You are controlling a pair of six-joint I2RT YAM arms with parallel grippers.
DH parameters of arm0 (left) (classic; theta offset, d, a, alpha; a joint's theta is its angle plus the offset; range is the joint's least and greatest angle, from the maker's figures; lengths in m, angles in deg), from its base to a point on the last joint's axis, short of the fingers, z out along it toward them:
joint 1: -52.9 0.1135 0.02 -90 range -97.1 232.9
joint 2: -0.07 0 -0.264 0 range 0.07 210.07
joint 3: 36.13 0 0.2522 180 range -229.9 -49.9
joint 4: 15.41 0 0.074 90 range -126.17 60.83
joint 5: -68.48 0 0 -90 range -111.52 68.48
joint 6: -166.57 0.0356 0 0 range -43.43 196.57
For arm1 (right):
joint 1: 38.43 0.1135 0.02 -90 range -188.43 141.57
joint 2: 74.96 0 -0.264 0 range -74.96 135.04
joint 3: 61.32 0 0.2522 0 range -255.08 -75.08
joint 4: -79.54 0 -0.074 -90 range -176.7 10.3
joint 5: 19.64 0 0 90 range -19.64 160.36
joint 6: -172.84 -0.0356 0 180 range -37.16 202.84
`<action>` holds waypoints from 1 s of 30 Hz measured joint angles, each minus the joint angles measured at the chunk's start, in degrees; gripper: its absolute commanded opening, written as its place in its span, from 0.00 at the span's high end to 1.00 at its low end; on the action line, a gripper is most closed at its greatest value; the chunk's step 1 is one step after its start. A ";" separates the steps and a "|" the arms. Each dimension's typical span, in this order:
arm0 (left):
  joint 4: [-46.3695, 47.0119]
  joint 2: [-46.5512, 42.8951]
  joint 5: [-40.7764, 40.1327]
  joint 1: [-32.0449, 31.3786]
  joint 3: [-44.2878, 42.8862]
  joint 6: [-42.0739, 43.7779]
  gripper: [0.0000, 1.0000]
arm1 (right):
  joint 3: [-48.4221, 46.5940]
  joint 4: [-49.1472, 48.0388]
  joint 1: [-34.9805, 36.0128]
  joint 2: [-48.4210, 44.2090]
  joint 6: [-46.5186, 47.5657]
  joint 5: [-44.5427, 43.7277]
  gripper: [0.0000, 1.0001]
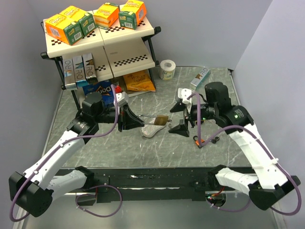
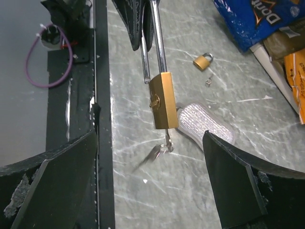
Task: Lock with the key
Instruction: Pick up the lock from the center of the board, then lock the lock.
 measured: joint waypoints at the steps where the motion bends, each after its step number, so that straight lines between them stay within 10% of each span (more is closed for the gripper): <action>1: 0.20 -0.09 0.46 0.00 -0.17 -0.57 0.99 | 1.01 -0.92 0.00 -0.92 -0.96 0.26 0.01; 15: 4.44 -0.13 4.46 0.00 -1.88 -7.96 0.99 | 6.51 -10.19 0.00 -2.45 -7.13 5.60 0.01; 30: 18.75 -1.81 4.09 0.00 0.50 -20.44 0.99 | 12.98 -27.47 0.17 -2.05 -19.80 12.11 0.28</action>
